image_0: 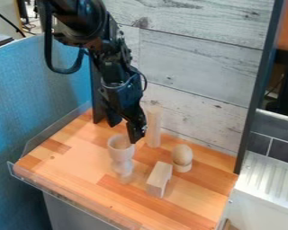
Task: Put the ball on the cup
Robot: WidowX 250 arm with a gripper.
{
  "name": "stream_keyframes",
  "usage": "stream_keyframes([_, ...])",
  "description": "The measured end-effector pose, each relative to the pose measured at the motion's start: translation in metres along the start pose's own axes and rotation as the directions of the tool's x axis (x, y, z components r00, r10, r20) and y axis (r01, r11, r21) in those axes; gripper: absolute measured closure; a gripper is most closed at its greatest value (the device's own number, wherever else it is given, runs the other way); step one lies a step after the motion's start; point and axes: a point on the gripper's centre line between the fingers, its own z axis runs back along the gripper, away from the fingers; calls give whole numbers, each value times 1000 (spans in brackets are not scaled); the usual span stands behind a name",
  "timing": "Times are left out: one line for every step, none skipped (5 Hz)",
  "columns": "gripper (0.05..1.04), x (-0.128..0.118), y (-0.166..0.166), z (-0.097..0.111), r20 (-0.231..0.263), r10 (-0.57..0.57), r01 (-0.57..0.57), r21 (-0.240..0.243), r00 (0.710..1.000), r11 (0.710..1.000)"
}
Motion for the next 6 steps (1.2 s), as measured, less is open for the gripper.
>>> stream_keyframes([83, -6, -3, -11, -30, 7, -8, -22, 1000, 1000])
stream_keyframes([83, -2, -8, -11, -29, 1, -2, -25, 1000, 1000])
stream_keyframes([83, 0, -10, -12, -17, -14, 13, -28, 1000, 1000])
stream_keyframes([83, 0, -12, -13, -14, -12, 11, -32, 1000, 999])
stream_keyframes([83, 14, -20, -18, -3, -29, 29, -39, 1000, 999])
stream_keyframes([83, 27, -26, -31, -7, -43, 43, -35, 999, 998])
